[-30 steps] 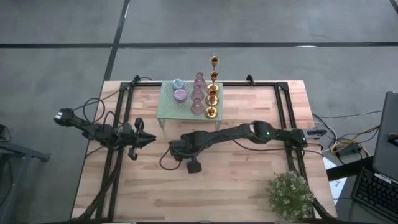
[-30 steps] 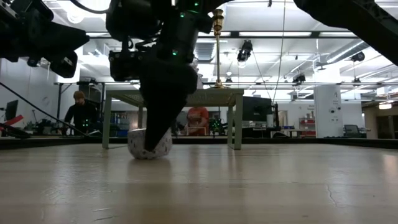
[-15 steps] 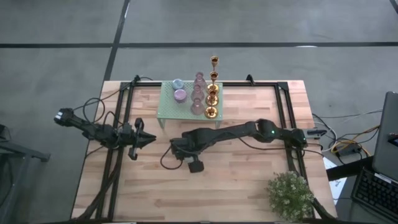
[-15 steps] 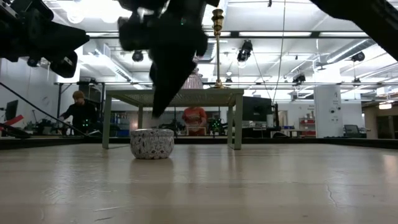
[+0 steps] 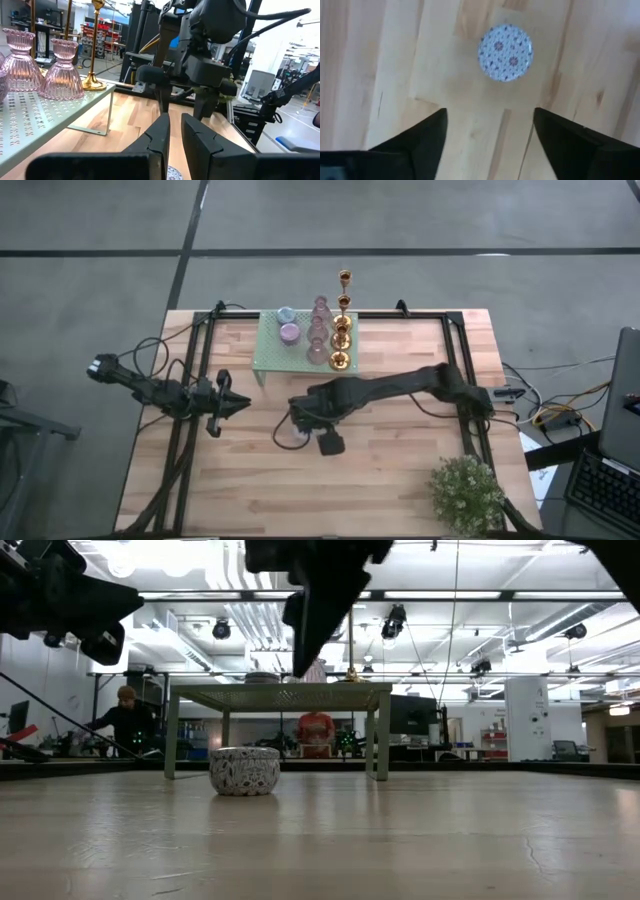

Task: Pick & Place candle stick holders
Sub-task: Put the white scented candle on the shelf aligned with the scented candles

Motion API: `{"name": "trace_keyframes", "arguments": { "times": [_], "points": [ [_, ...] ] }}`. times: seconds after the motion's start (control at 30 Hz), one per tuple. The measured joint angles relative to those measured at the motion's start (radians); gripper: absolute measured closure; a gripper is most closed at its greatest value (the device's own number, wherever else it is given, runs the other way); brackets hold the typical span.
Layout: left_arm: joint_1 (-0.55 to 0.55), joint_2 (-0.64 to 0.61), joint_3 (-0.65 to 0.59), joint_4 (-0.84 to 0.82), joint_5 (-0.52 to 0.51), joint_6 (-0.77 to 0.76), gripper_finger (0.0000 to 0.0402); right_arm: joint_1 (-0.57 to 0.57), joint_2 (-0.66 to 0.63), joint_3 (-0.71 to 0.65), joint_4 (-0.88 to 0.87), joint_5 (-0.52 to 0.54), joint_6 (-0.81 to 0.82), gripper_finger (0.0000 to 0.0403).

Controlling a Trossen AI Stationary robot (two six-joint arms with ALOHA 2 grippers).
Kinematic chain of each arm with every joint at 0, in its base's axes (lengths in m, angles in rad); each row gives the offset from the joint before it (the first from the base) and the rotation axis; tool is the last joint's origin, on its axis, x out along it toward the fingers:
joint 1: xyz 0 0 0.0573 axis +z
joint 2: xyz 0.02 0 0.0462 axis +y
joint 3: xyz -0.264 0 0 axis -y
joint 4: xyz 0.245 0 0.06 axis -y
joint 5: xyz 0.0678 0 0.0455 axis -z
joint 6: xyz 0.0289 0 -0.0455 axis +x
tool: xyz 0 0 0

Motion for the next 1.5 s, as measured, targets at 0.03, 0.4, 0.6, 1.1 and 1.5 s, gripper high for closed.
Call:
{"name": "trace_keyframes", "arguments": {
  "times": [0.03, 0.4, 0.6, 1.1, 1.5],
  "points": [
    [0.000, 0.000, 0.000, 0.000, 0.000, 0.000, 0.0351, 0.001, -0.014, -0.026, 0.008, -0.001, -0.001, 0.0119],
    [0.000, 0.000, 0.000, -0.002, 0.000, 0.000, 0.0351, 0.003, -0.279, -0.450, 0.222, 0.078, 0.037, 0.0323],
    [0.000, 0.000, 0.000, -0.001, 0.000, 0.000, 0.0351, 0.005, -0.508, -0.736, 0.486, 0.077, 0.065, 0.0389],
    [0.000, 0.000, 0.000, 0.000, 0.000, 0.013, 0.0351, 0.009, -1.124, -1.431, 1.184, 0.089, 0.103, 0.0390],
    [0.002, 0.000, 0.000, 0.104, -0.188, 0.050, 0.0351, 0.007, -1.457, -1.736, 1.326, 0.107, 0.081, 0.0390]
  ]
}}
